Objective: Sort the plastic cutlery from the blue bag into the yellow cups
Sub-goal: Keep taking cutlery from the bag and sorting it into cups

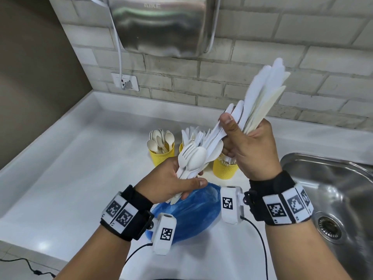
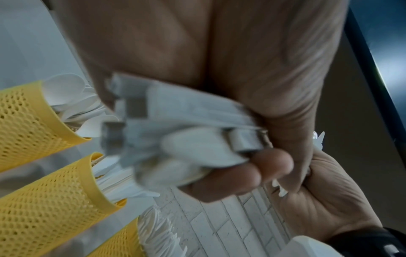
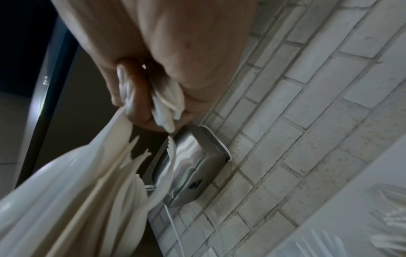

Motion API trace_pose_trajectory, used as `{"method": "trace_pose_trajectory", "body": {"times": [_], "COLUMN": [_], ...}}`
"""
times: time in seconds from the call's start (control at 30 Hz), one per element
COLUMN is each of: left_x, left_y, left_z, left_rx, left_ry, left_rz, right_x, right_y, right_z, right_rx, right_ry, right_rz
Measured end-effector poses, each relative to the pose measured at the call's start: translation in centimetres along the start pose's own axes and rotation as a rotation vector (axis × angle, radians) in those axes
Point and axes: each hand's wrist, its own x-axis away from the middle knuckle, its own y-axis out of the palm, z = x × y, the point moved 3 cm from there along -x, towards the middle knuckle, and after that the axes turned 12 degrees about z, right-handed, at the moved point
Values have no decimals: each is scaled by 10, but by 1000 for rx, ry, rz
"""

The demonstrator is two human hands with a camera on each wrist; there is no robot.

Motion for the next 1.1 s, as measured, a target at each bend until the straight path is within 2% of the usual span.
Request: {"method": "trace_pose_trajectory", "body": {"times": [0.1,0.17,0.27,0.37,0.43,0.5,0.57,0.63,0.77,0.9,1.1], "left_x": [1,0,-1,-1,-2,-3,-5,-7,-11,-12,-17], "left_y": [0,1,0,1,1,0,0,2,9,17,26], "left_z": [1,0,0,-1,-2,-2,-3,-4,-8,-5,-2], "left_rx": [7,9,6,-14,-8,23,80,145,304,548,633], "left_ry": [5,1,-3,6,15,16,15,-4,-75,-119,-165], "left_rz": [-2,-3,4,11,20,45,72,82,86,58,107], "right_x": [0,0,-3,-12,-16,-18,-17,-16,-11,-2,13], "right_y": [-1,-1,-2,-12,-18,-23,-25,-28,-18,-2,11], "right_z": [2,1,-1,1,1,-1,-2,-4,-11,-6,17], "right_rx": [138,183,62,39,-77,-333,-574,-644,-541,-373,-136], "right_ry": [7,-16,-49,-134,-163,-74,20,37,-31,-123,-141], "right_rz": [-116,-105,55,259,362,423,418,408,396,317,246]}}
